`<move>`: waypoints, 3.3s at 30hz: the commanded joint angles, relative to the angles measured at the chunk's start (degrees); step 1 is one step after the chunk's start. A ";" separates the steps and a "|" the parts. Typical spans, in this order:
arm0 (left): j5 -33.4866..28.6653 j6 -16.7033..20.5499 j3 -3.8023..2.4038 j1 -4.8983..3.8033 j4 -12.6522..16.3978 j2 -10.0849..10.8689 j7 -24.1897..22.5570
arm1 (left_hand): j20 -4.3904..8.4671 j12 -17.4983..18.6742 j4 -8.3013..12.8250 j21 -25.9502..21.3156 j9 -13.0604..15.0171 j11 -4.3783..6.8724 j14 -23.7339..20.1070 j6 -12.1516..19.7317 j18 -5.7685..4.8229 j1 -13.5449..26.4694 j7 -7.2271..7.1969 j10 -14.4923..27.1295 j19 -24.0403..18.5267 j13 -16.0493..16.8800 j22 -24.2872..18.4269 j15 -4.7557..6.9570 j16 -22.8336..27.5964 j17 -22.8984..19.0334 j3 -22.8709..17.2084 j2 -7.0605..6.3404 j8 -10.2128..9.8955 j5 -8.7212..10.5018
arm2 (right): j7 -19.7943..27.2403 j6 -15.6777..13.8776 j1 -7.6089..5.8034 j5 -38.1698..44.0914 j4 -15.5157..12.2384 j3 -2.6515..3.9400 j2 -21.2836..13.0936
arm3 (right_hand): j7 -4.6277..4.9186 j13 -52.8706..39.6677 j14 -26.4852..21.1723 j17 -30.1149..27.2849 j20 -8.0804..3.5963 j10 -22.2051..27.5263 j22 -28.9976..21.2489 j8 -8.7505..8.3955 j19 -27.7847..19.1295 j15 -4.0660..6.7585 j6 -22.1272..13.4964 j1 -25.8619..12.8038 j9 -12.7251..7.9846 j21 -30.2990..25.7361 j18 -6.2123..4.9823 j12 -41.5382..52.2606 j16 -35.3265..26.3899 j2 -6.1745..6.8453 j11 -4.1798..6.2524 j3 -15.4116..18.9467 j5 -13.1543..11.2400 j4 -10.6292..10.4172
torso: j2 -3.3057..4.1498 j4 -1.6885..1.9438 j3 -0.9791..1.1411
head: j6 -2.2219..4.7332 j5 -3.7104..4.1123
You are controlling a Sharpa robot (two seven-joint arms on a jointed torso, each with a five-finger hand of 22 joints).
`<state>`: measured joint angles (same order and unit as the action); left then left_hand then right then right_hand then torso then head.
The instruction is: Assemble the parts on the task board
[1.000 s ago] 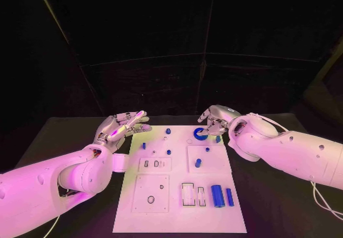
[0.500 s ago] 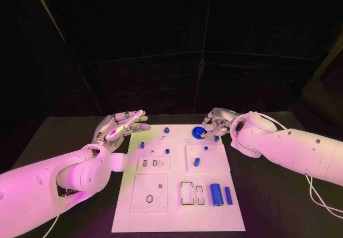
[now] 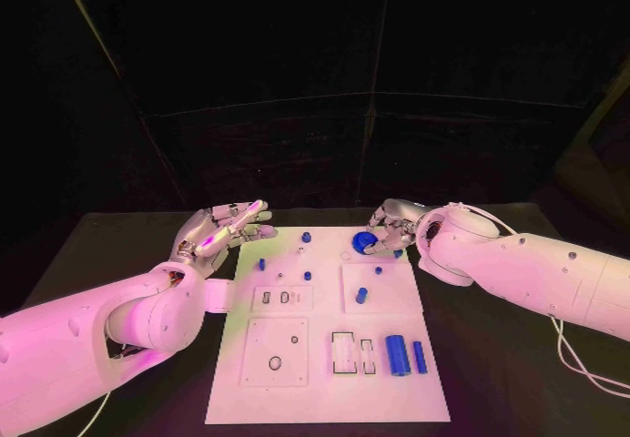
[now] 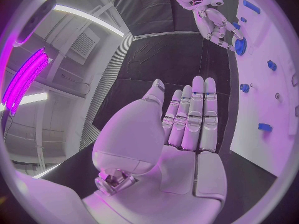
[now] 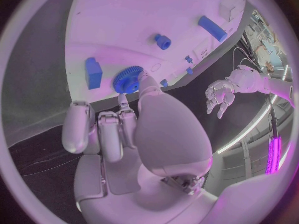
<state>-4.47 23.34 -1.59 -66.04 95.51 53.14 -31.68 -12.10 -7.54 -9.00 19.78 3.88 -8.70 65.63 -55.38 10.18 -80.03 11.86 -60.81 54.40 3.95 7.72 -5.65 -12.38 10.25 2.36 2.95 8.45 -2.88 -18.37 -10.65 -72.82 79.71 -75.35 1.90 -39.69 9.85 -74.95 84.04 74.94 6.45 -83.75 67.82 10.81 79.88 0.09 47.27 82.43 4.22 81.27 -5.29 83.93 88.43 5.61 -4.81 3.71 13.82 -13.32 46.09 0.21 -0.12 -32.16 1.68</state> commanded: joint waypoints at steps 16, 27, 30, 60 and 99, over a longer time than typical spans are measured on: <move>0.38 -1.12 -0.06 -0.09 -0.20 -0.20 0.26 | -0.25 0.26 0.44 -0.17 -0.07 -0.24 -0.11 -0.16 0.31 -0.26 0.17 0.11 0.25 -0.10 -0.12 -0.38 0.43 0.09 -0.04 0.38 -0.38 -0.17 | -0.41 -1.95 -0.06 4.68 0.08 0.00 0.44 | -0.57 -9.66 5.36 12.08 -0.39 -2.67 2.96 2.20 1.43 -0.08 3.47 2.08 0.11 1.57 1.54 2.36 0.64 -3.55 0.44 -1.31 -2.03 3.01 | 0.01 0.01 -0.01 | -0.19 0.15; 0.38 -1.48 -0.06 -0.09 -0.33 -0.15 0.71 | -0.28 0.47 0.50 -0.24 -0.10 -0.34 -0.16 0.01 0.30 -0.22 0.33 0.25 0.22 -0.13 -0.19 -0.43 0.57 0.13 0.05 0.38 -0.55 -0.16 | -0.19 -1.59 -0.05 8.14 0.03 -0.01 0.87 | -0.53 -9.70 5.39 12.22 -0.51 -2.70 3.33 1.92 1.53 0.02 3.67 2.40 -0.15 1.75 1.61 2.34 0.68 -3.35 0.43 -1.88 -2.69 4.07 | -0.02 0.02 -0.03 | -0.19 0.16; 0.38 -1.61 -0.06 -0.09 -0.34 -0.15 0.81 | -0.29 0.52 0.51 -0.26 -0.11 -0.36 -0.19 0.04 0.29 -0.21 0.35 0.28 0.21 -0.13 -0.21 -0.46 0.62 0.14 0.07 0.39 -0.59 -0.16 | -0.11 -1.13 -0.05 8.36 -0.05 -0.01 0.98 | -0.46 -9.39 5.37 12.16 -0.47 -2.47 3.30 1.50 1.48 -0.04 3.21 2.01 -0.31 1.74 1.61 2.10 0.66 -2.99 0.37 -1.82 -2.78 4.16 | -0.02 0.03 -0.03 | -0.22 0.16; 0.38 -1.94 -0.06 -0.09 -0.33 -0.06 1.46 | -0.34 0.72 0.58 -0.37 -0.13 -0.45 -0.31 0.18 0.28 -0.18 0.43 0.41 0.13 -0.15 -0.30 -0.53 0.82 0.18 0.16 0.41 -0.74 -0.16 | -0.73 3.01 -0.04 7.90 1.09 -0.02 1.90 | -0.95 -9.76 5.38 12.25 -0.77 -2.65 3.64 0.87 1.44 0.36 6.68 1.90 -0.25 1.92 1.64 2.11 0.68 -4.98 0.81 -5.90 -1.67 5.64 | -0.01 0.00 0.00 | -0.56 -0.03; 0.38 -2.00 -0.06 -0.11 0.14 0.00 1.40 | -0.36 0.84 0.71 -0.42 -0.12 -0.46 -0.32 0.20 0.28 -0.32 0.42 0.44 0.11 -0.15 -0.35 -0.55 0.91 0.23 0.10 0.54 -0.80 -0.17 | -1.26 -9.88 0.56 14.76 -3.80 -0.09 10.91 | -2.17 -11.44 5.42 12.37 -1.55 -3.87 6.30 -0.11 2.79 1.18 10.53 0.32 -0.32 2.98 2.15 3.25 0.70 -4.64 1.97 -11.40 -2.43 7.40 | 0.02 0.15 -0.04 | -0.81 -1.53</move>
<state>-4.45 22.06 -1.59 -66.04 95.48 53.16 -29.94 -12.10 -7.09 -8.68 19.53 3.82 -8.91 65.43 -55.17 10.18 -80.30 12.07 -60.60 54.40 3.88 7.41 -5.85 -11.76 10.41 2.35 3.22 7.98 -2.88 -19.83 -20.19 -72.25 93.72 -79.66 1.80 -29.10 9.43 -74.92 84.05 74.94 4.81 -83.93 74.07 10.40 82.33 0.73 55.48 83.14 3.79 83.85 -3.53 86.98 88.86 0.81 -3.16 -7.32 11.13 -5.97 46.09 0.36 -0.23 -32.91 0.21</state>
